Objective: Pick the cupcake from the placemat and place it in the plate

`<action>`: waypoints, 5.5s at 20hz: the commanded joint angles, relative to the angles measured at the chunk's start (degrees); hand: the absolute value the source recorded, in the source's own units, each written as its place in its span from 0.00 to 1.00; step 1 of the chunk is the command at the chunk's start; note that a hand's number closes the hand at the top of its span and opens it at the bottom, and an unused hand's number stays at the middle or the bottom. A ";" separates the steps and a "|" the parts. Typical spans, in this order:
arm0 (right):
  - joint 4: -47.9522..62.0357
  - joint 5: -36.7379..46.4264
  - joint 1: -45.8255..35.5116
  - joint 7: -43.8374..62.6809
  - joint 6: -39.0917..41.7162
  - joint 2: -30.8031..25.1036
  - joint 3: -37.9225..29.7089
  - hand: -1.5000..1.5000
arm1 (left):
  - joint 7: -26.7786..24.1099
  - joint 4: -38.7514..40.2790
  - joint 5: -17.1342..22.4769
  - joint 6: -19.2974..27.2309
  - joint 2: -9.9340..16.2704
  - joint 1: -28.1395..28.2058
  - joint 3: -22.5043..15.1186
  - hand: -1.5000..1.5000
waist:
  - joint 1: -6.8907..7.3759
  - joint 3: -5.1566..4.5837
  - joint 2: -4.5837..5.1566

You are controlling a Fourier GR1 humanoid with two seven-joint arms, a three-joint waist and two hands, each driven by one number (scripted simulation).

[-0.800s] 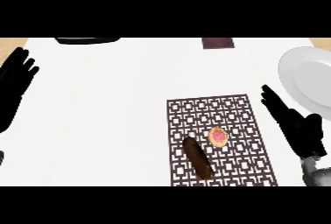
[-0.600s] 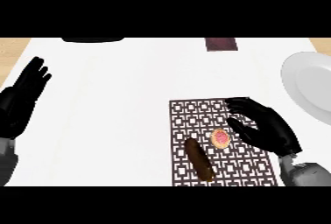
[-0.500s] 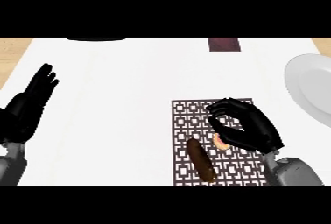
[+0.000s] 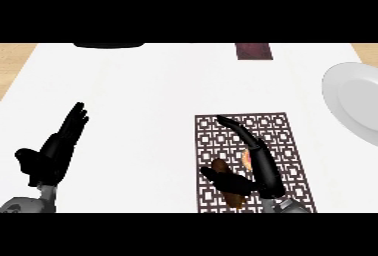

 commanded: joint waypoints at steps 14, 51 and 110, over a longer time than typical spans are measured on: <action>-21.84 22.98 11.47 25.52 5.53 -18.19 0.51 0.00 | -2.73 5.29 -2.63 -1.71 -2.49 -1.35 2.83 0.50 | -0.99 -0.08 -0.20; 0.58 38.39 -2.23 38.94 34.86 -4.01 -8.03 0.00 | -2.60 8.49 -11.79 -7.12 -10.01 -2.93 9.25 0.50 | -0.11 0.08 -0.02; 19.59 20.85 -0.67 10.39 20.75 -36.97 -61.86 1.00 | -0.75 4.03 -13.34 -13.21 -10.78 0.26 13.54 0.50 | 0.37 0.09 0.04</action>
